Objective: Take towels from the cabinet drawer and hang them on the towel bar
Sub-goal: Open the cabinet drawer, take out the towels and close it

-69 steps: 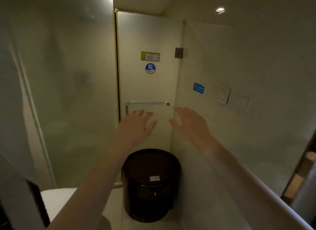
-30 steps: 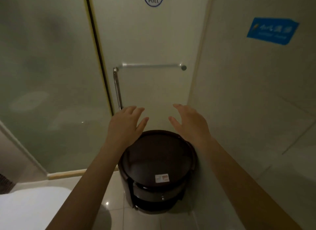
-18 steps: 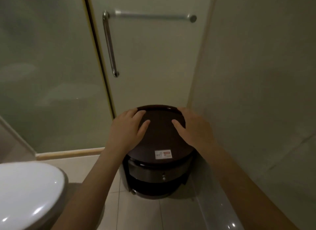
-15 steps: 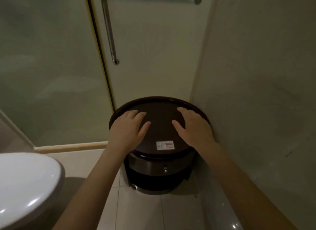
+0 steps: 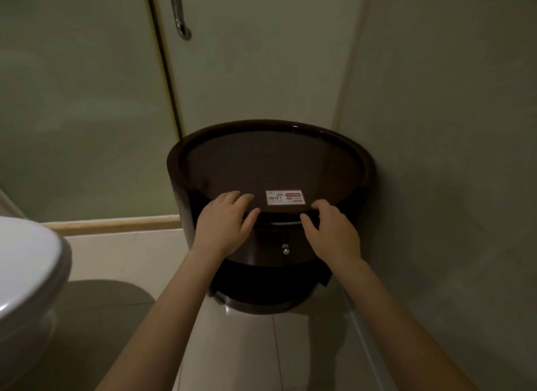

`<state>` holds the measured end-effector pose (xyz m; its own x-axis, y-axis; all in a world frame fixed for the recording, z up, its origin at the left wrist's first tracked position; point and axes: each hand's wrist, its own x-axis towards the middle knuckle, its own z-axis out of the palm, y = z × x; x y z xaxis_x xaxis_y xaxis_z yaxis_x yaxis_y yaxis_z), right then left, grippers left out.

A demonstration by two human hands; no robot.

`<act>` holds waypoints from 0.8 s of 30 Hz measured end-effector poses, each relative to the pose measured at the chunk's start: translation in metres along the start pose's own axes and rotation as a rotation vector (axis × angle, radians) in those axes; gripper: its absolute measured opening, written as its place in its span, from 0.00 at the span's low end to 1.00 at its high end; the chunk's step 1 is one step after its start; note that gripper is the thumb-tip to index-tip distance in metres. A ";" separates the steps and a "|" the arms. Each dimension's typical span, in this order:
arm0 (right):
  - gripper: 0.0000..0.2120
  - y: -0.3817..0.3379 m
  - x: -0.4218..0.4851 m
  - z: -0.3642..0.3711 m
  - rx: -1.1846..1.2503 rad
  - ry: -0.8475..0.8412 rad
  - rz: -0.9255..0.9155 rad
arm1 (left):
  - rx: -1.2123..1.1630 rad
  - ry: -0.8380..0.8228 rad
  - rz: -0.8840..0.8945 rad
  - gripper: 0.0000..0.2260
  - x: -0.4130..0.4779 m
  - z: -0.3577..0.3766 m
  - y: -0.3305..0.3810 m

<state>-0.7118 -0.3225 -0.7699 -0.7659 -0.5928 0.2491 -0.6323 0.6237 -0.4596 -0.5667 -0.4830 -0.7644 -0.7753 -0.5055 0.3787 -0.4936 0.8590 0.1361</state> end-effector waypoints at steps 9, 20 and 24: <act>0.18 0.009 -0.009 0.072 0.228 -0.397 0.414 | -0.028 -0.006 -0.090 0.18 0.004 0.035 0.004; 0.11 -0.001 0.001 0.092 0.266 -0.439 0.513 | -0.017 0.014 -0.099 0.17 0.002 0.044 0.005; 0.13 0.000 -0.004 0.088 0.252 -0.441 0.484 | -0.011 -0.008 -0.116 0.19 0.001 0.046 0.007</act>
<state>-0.6986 -0.3650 -0.8459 -0.8017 -0.4630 -0.3780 -0.1448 0.7641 -0.6287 -0.5892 -0.4810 -0.8048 -0.7166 -0.6020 0.3522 -0.5758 0.7956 0.1883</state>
